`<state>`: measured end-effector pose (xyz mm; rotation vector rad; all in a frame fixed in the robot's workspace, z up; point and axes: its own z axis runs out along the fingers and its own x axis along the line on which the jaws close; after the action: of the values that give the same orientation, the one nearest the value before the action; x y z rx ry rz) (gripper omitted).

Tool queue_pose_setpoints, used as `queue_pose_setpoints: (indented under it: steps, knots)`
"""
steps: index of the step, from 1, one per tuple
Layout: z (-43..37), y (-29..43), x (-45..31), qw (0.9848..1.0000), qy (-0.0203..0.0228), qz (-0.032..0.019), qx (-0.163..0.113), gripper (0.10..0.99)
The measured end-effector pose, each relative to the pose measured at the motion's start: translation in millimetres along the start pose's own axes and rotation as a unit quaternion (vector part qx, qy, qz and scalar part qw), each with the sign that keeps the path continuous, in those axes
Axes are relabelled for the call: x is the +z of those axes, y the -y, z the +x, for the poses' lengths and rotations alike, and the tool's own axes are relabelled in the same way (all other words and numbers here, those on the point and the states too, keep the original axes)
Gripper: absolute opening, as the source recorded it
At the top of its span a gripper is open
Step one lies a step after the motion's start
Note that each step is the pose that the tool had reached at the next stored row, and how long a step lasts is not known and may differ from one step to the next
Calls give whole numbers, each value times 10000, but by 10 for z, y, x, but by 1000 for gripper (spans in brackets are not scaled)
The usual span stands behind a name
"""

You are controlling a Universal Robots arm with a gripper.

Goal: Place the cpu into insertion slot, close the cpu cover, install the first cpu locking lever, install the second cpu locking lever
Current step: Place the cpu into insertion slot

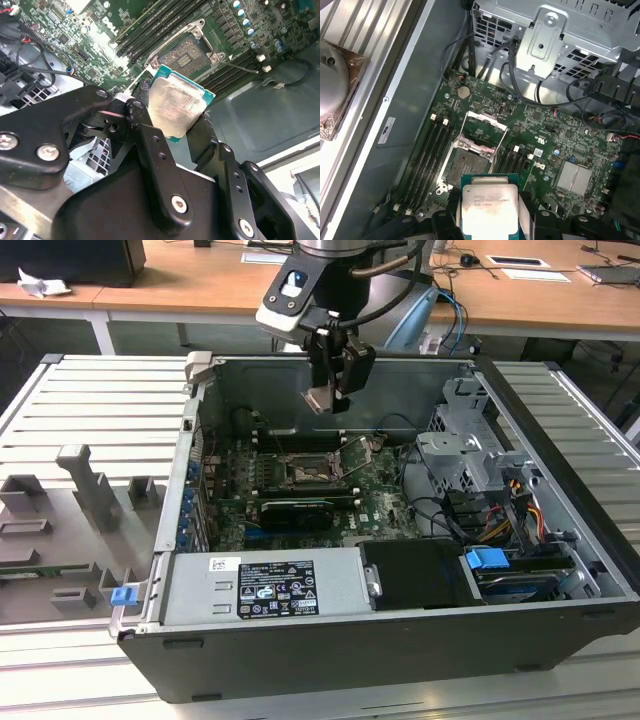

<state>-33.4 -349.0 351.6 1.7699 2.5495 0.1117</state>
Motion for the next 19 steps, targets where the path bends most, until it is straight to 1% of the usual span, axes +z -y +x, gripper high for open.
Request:
queue_pose_setpoints:
  steps: [3,5,7,10,13,14,19]
  knots:
    - [0,-1,4,9999,14,-1,160,541]
    - [-1,-1,9,9994,30,-3,359,541]
    - [-1,-1,11,9988,41,-5,494,541]
    - [-1,-2,18,9981,51,-6,613,541]
    - [-2,1,46,9977,61,-6,680,541]
    - [-1,2,55,9974,73,-3,714,541]
    - [-2,2,72,9941,108,-5,1078,541]
